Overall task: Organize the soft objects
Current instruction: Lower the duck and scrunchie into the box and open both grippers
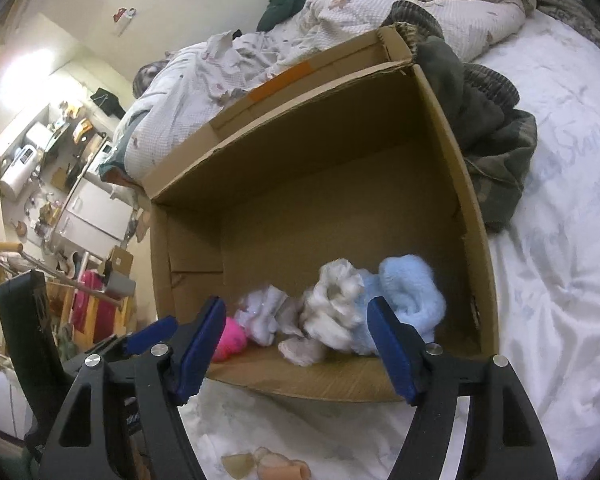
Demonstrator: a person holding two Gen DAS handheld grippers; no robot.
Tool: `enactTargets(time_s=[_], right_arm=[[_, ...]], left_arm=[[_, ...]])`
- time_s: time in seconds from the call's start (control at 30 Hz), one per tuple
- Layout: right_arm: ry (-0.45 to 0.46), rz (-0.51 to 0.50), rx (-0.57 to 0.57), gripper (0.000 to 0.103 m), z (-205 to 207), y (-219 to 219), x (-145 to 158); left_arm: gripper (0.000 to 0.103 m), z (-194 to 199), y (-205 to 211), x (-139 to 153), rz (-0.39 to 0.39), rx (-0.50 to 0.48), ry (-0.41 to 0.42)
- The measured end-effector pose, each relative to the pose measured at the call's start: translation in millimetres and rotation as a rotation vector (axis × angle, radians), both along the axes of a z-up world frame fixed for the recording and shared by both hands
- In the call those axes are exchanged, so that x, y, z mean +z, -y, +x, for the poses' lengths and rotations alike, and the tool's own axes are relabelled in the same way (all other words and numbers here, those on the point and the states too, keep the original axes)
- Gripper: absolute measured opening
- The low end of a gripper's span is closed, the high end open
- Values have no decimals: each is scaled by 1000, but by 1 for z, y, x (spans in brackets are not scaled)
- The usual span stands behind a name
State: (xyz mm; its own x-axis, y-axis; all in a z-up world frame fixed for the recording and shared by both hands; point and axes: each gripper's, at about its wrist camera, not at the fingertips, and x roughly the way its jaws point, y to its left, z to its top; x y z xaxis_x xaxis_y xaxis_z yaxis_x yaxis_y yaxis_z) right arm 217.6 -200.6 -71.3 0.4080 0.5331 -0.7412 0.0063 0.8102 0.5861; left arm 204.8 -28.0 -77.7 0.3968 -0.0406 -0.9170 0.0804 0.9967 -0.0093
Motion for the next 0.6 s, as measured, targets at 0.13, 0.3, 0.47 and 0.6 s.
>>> enactTargets(time_s=[0.13, 0.3, 0.47, 0.6], right_arm=[[-10, -4, 2, 77, 0, -1, 0], [-9, -16, 11, 77, 0, -4, 0], [-15, -25, 16, 77, 1, -6, -1], [-18, -27, 14, 77, 1, -6, -1]], left_arm=[[69, 0, 1, 1, 12, 0, 3], [69, 1, -2, 1, 5, 15, -1], [69, 1, -2, 2, 12, 15, 7], [69, 0, -3, 3, 15, 16, 10]])
